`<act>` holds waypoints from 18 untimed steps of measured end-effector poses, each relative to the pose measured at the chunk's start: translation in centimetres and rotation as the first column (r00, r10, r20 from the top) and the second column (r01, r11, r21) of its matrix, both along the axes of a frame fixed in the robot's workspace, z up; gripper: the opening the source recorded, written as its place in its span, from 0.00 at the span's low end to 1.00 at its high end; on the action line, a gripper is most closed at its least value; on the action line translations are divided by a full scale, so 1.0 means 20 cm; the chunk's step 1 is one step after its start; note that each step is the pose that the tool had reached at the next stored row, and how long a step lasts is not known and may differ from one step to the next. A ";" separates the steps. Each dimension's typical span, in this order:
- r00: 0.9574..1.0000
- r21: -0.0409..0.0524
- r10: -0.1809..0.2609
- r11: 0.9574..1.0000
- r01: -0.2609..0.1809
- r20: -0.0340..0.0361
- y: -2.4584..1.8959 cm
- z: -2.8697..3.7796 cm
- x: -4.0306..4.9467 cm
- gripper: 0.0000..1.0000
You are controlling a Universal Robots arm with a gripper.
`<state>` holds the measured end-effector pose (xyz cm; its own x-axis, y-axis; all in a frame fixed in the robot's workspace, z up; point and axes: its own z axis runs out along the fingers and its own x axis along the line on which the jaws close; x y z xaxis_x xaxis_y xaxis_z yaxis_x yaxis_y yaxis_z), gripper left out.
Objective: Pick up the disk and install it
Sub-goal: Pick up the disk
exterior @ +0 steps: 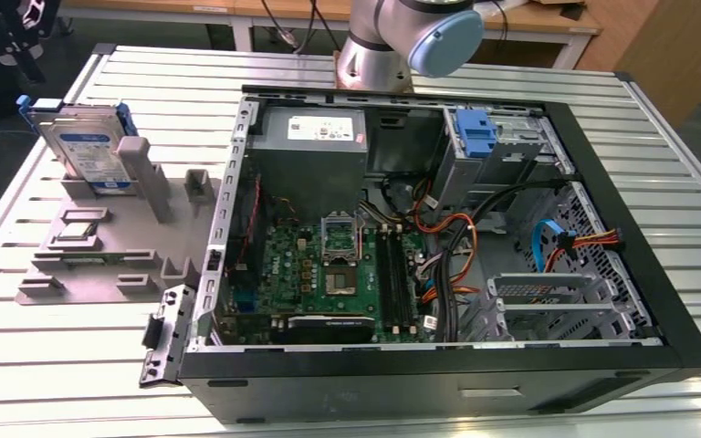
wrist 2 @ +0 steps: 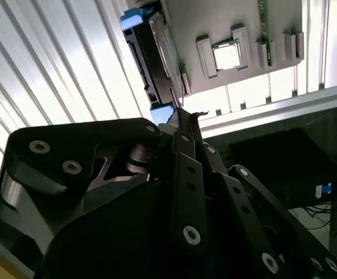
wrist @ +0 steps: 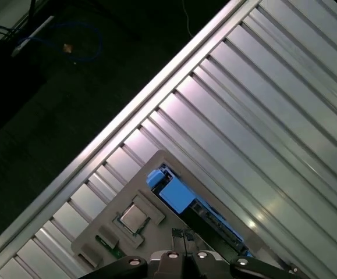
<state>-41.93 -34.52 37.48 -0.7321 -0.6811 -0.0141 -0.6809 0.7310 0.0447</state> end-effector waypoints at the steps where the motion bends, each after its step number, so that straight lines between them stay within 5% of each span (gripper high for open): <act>1: 1.000 0.000 0.001 1.000 -0.001 0.000 0.000 0.000 -0.010 0.10; 4: 1.000 0.000 0.016 1.000 -0.016 0.000 0.000 -0.002 -0.019 0.10; 9: 0.995 0.000 0.104 0.995 -0.104 0.000 0.000 -0.005 -0.020 0.10; 13: 0.984 0.000 0.177 0.984 -0.177 0.000 0.001 -0.007 -0.020 0.10; 18: 0.966 0.000 0.259 0.966 -0.259 0.000 0.001 -0.008 -0.020 0.10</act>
<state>-42.33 -34.50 37.32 -0.5303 -0.8477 -0.0143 -0.8473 0.5293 0.0447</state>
